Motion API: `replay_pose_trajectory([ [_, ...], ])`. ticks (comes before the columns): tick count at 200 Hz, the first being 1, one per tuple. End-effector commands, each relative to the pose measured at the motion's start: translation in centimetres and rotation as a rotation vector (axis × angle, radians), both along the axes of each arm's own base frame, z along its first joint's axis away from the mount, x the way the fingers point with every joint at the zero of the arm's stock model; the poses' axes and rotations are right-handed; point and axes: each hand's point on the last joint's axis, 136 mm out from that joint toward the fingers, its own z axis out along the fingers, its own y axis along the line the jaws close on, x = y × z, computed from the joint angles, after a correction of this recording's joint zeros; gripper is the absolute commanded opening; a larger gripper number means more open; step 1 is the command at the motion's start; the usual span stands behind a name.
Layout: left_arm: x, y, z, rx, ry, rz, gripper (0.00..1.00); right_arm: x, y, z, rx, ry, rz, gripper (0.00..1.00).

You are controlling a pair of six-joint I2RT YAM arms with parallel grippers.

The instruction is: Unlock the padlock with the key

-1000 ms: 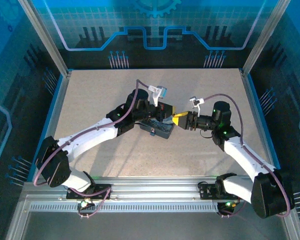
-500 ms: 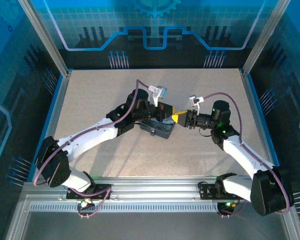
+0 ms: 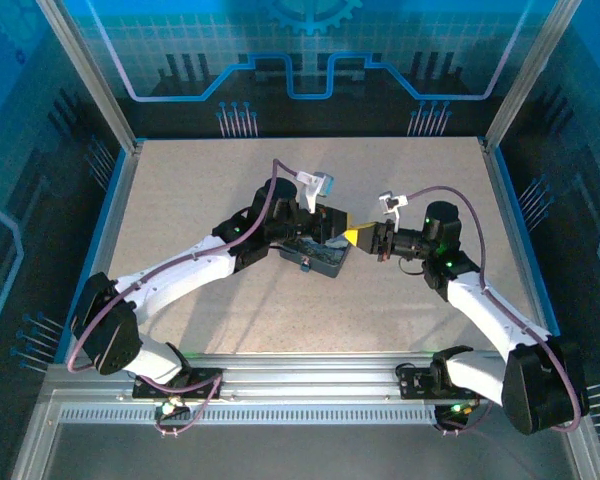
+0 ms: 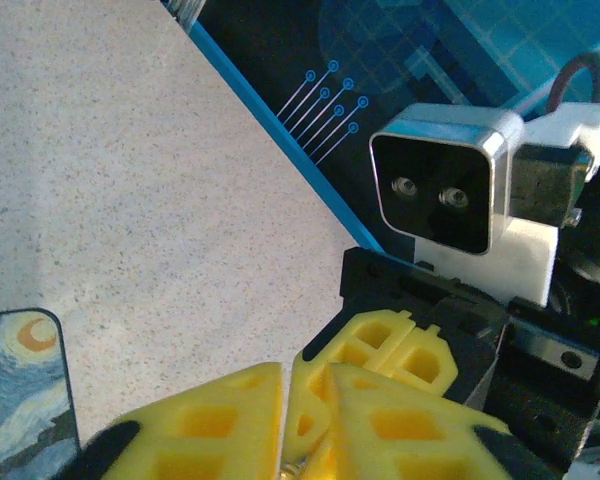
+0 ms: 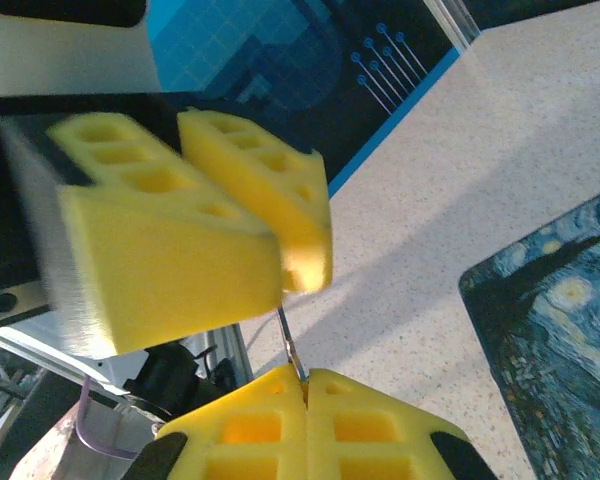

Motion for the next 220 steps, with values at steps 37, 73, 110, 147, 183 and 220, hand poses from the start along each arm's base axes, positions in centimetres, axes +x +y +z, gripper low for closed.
replay_pose_trajectory([
  [37,0.0,3.9,0.4,0.08,-0.075,0.12,0.79,0.2,-1.4,-2.7,-0.146,0.072,-0.067,0.0],
  [73,0.1,8.6,-1.2,0.14,-0.077,0.273,0.92,0.8,-2.5,-4.2,-0.201,0.12,-0.129,0.0],
  [110,-1.3,12.3,-5.0,0.223,-0.025,0.361,0.96,1.3,-2.7,-5.5,-0.232,0.178,-0.15,0.0],
  [147,-3.3,14.1,-9.9,0.287,0.074,0.374,0.95,2.1,-1.7,-5.8,-0.19,0.221,-0.122,0.0],
  [183,-4.6,14.6,-13.2,0.292,0.125,0.361,0.93,3.3,-0.7,-6.0,-0.19,0.252,-0.109,0.0],
  [220,-5.3,14.1,-15.3,0.273,0.151,0.322,0.89,4.5,-0.1,-6.9,-0.199,0.294,-0.108,0.0],
])
